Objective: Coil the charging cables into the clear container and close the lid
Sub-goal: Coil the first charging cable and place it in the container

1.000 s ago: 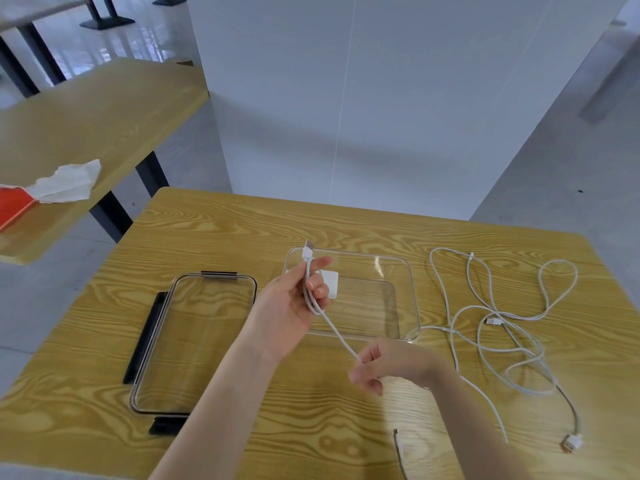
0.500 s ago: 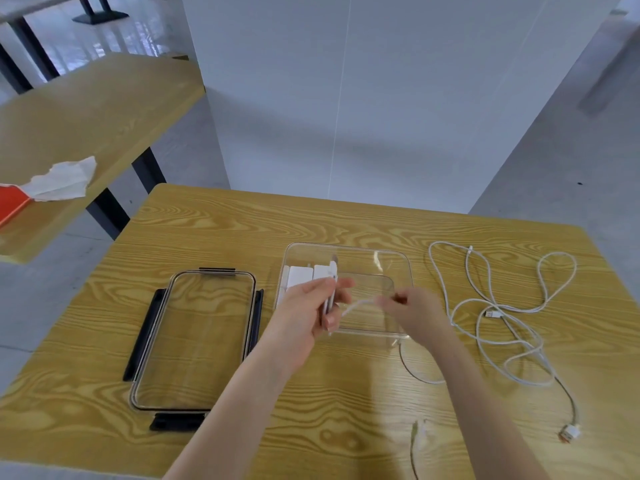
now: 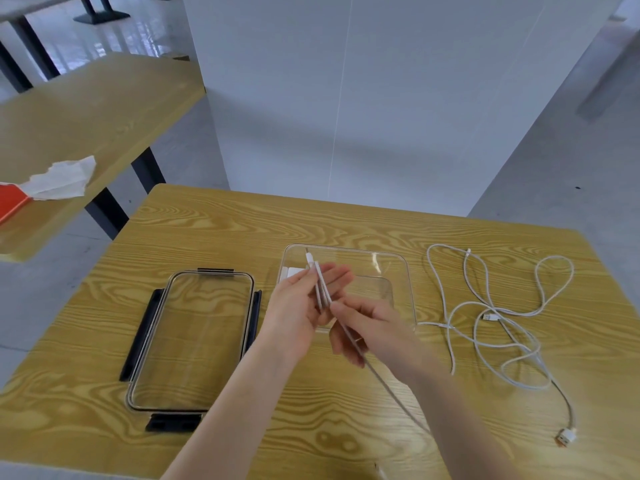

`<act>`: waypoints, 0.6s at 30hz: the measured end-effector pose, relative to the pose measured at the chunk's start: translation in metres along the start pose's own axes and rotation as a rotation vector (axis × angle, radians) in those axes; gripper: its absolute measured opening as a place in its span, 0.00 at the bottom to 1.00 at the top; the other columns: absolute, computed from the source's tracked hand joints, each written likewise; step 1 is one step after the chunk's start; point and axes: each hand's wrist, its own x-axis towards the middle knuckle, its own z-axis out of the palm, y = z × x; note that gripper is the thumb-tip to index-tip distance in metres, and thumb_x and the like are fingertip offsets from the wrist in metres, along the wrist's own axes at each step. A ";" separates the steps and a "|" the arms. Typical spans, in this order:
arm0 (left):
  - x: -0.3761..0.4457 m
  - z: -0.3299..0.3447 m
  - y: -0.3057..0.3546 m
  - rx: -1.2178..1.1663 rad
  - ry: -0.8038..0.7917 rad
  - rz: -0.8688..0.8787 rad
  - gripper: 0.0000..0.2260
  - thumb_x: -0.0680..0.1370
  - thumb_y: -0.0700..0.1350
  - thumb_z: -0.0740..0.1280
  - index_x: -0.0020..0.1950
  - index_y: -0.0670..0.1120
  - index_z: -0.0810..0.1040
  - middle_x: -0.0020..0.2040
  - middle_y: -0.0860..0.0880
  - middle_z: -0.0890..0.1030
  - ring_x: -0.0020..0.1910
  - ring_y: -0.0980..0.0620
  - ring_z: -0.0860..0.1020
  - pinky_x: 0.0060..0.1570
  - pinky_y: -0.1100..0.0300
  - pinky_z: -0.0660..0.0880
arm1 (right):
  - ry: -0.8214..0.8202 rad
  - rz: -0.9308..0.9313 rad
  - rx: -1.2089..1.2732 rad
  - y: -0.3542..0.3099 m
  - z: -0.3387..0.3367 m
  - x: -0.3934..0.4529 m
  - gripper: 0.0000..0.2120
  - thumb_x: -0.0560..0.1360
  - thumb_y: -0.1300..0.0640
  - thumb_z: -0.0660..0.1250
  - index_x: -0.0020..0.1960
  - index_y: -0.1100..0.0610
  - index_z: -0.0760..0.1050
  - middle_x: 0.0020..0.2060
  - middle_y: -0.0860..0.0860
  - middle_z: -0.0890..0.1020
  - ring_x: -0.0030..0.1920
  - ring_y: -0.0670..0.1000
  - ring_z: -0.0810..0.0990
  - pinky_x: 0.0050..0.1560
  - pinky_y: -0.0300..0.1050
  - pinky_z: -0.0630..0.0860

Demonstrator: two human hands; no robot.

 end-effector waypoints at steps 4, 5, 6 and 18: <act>0.000 -0.005 0.005 -0.014 -0.021 -0.010 0.12 0.81 0.39 0.56 0.52 0.35 0.77 0.45 0.42 0.85 0.43 0.51 0.84 0.33 0.62 0.78 | 0.010 -0.026 0.056 0.004 -0.001 0.001 0.15 0.80 0.56 0.57 0.38 0.54 0.76 0.24 0.51 0.75 0.21 0.49 0.69 0.24 0.38 0.68; 0.001 -0.006 0.005 -0.014 -0.027 -0.012 0.12 0.81 0.39 0.56 0.52 0.35 0.77 0.44 0.42 0.85 0.43 0.51 0.84 0.34 0.62 0.79 | 0.007 -0.028 0.040 0.005 -0.003 0.001 0.15 0.80 0.56 0.57 0.38 0.54 0.76 0.24 0.51 0.74 0.21 0.49 0.68 0.24 0.38 0.67; 0.001 -0.006 0.006 -0.012 -0.037 -0.015 0.12 0.81 0.39 0.56 0.52 0.34 0.77 0.44 0.42 0.85 0.43 0.51 0.84 0.36 0.61 0.80 | -0.009 -0.027 0.001 0.005 -0.004 0.002 0.14 0.80 0.56 0.57 0.38 0.55 0.75 0.23 0.51 0.73 0.20 0.49 0.68 0.23 0.38 0.67; 0.005 -0.010 0.021 -0.062 -0.091 0.025 0.11 0.81 0.40 0.55 0.52 0.36 0.75 0.28 0.52 0.71 0.23 0.58 0.66 0.25 0.67 0.66 | -0.315 0.254 -0.086 0.041 -0.032 0.007 0.20 0.75 0.43 0.62 0.33 0.55 0.76 0.21 0.49 0.70 0.21 0.48 0.68 0.25 0.39 0.67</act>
